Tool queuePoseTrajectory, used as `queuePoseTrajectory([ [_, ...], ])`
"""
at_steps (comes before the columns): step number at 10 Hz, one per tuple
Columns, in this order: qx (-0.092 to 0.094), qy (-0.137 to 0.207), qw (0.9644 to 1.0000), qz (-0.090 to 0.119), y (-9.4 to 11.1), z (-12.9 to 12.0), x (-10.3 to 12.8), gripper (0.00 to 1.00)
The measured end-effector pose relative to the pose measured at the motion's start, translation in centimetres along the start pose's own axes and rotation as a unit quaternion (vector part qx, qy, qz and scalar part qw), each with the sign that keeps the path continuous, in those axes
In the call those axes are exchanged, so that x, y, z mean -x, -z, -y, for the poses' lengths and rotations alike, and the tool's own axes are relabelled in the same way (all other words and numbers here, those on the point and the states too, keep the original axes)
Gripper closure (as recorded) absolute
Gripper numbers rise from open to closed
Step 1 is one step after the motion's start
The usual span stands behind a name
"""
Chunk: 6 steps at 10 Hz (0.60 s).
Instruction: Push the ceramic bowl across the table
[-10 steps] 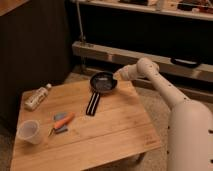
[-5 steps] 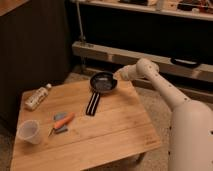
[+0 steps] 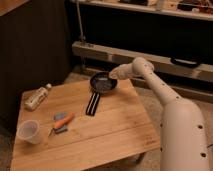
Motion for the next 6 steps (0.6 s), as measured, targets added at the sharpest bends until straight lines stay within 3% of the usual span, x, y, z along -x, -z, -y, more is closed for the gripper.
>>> queuePoseTrajectory([
  [4, 0.051, 0.007, 0.9983, -0.028, 0.6, -2.6, -1.1, 1.0],
  [6, 0.081, 0.01, 0.9962, -0.03, -0.8, -4.1, -1.8, 1.0],
])
